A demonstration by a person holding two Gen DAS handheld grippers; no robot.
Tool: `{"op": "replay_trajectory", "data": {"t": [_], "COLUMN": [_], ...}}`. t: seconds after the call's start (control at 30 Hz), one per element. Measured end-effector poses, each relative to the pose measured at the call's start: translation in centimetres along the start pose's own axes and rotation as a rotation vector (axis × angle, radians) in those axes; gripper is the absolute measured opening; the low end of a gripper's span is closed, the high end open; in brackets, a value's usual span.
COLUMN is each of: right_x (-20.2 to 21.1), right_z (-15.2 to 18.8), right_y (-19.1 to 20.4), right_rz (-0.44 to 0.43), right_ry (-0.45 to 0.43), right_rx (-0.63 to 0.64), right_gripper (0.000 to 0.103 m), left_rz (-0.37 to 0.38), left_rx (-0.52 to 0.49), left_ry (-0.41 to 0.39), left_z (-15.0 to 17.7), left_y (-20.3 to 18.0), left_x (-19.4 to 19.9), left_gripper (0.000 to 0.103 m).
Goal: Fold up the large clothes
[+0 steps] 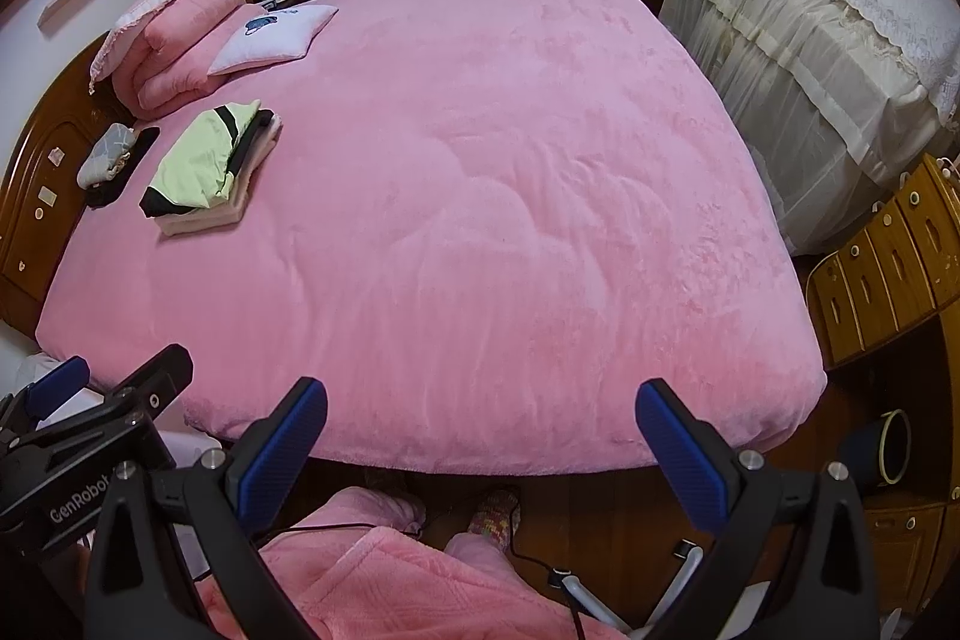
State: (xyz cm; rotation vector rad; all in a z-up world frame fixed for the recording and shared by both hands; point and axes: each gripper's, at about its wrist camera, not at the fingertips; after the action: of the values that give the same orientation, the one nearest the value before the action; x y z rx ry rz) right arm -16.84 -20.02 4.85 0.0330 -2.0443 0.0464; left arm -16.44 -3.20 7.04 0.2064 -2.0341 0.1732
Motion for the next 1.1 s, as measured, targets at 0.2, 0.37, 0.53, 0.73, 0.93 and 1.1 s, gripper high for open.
{"op": "replay_trajectory", "data": {"t": [0.2, 0.37, 0.53, 0.73, 0.93, 1.1], "right_x": [-0.2, -0.3, -0.7, -0.9, -1.2, -1.4], "right_z": [0.0, 0.2, 0.2, 0.5, 0.9, 1.5], "right_y": [-0.2, -0.4, -0.6, -1.0, -1.3, -1.6], "right_rz": [-0.003, -0.002, 0.002, 0.004, 0.005, 0.004], "right_ry": [0.008, 0.016, 0.035, 0.052, 0.075, 0.099], "right_rx": [0.0, 0.001, 0.0, -0.012, -0.019, -0.026], "right_gripper": [0.103, 0.103, 0.103, 0.103, 0.103, 0.103], "left_rz": [-0.005, -0.02, -0.03, -0.031, -0.034, -0.035], "left_rx": [-0.002, -0.012, -0.019, -0.03, -0.04, -0.05], "left_ry": [0.005, 0.001, 0.012, 0.019, 0.039, 0.058], "left_z": [0.0, 0.2, 0.4, 0.5, 0.9, 1.3], "left_y": [-0.4, -0.4, -0.6, -0.9, -0.7, -0.6], "left_x": [-0.1, -0.1, -0.4, -0.5, -0.7, -0.9], "left_gripper": [0.102, 0.102, 0.102, 0.102, 0.102, 0.102]}}
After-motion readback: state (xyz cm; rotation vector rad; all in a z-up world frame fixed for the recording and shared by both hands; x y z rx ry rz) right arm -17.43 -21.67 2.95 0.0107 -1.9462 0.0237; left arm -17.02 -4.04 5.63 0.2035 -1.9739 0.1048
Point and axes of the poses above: each gripper's, at about its wrist camera, not at the fingertips, and x roughly against the way its jaws point, y to its left, z to its underside, and after that the axes turned 10 degrees about x, right-handed
